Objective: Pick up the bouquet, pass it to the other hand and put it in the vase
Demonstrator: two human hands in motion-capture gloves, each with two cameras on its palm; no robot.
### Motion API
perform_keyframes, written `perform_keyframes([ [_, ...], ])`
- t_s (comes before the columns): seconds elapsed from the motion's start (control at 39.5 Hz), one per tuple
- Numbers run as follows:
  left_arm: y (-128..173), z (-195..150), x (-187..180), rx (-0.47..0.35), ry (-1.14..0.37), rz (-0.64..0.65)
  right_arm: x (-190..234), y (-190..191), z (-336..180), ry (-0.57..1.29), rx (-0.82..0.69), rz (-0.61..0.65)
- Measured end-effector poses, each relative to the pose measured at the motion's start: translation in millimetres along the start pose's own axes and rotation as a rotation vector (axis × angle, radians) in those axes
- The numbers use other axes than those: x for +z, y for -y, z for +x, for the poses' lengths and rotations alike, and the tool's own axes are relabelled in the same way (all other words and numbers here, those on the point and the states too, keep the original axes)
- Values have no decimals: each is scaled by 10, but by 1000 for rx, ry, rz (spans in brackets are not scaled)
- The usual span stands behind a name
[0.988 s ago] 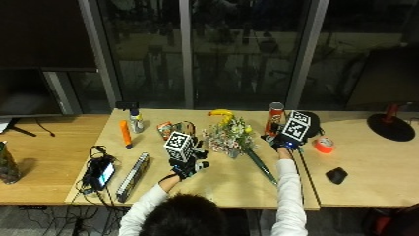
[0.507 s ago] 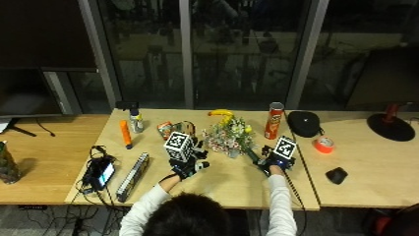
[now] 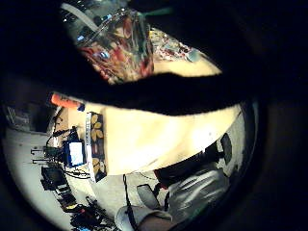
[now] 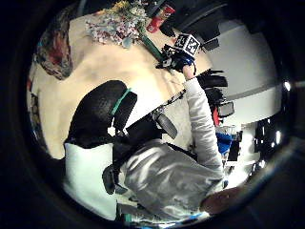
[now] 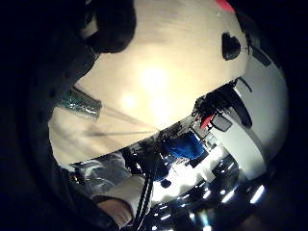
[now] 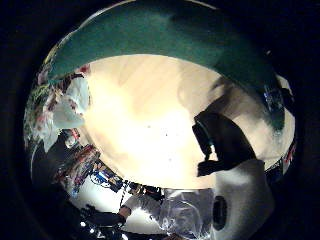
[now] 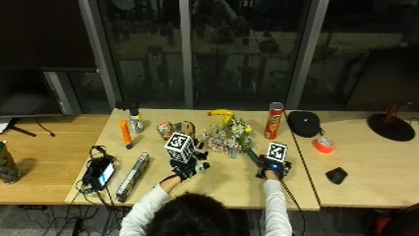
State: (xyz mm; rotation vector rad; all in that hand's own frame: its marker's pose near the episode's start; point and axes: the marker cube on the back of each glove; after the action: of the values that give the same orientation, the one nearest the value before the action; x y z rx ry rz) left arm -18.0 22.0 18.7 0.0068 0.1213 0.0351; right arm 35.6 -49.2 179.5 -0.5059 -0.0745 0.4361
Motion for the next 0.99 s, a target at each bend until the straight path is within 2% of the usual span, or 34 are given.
perform_keyframes([
  [0.08, -15, 10, 9, 0, -3, -6, -19, 37, -49, -9, -17, 67],
  [0.15, -27, 7, 19, -3, 1, -7, -28, 46, -80, -27, 35, 126],
  [0.23, -49, 20, -13, 0, 6, -1, -14, 33, -117, -52, 81, 128],
  [0.38, -61, -7, -41, -5, 8, -3, -107, -14, -221, -139, 55, 142],
  [0.58, -15, -45, -57, -12, 5, 1, -61, 118, -222, 12, -17, 220],
  [0.73, 15, -9, -32, -8, -8, -30, 14, 146, -175, 83, 20, 527],
  [0.86, 27, 75, -3, 12, -65, -70, -34, 189, -166, 206, -31, 673],
  [0.94, 53, 138, 6, 22, -108, -90, -118, 139, -242, 351, -109, 765],
  [0.99, 93, 179, 6, 29, -139, -92, -157, 63, -308, 464, -153, 778],
])
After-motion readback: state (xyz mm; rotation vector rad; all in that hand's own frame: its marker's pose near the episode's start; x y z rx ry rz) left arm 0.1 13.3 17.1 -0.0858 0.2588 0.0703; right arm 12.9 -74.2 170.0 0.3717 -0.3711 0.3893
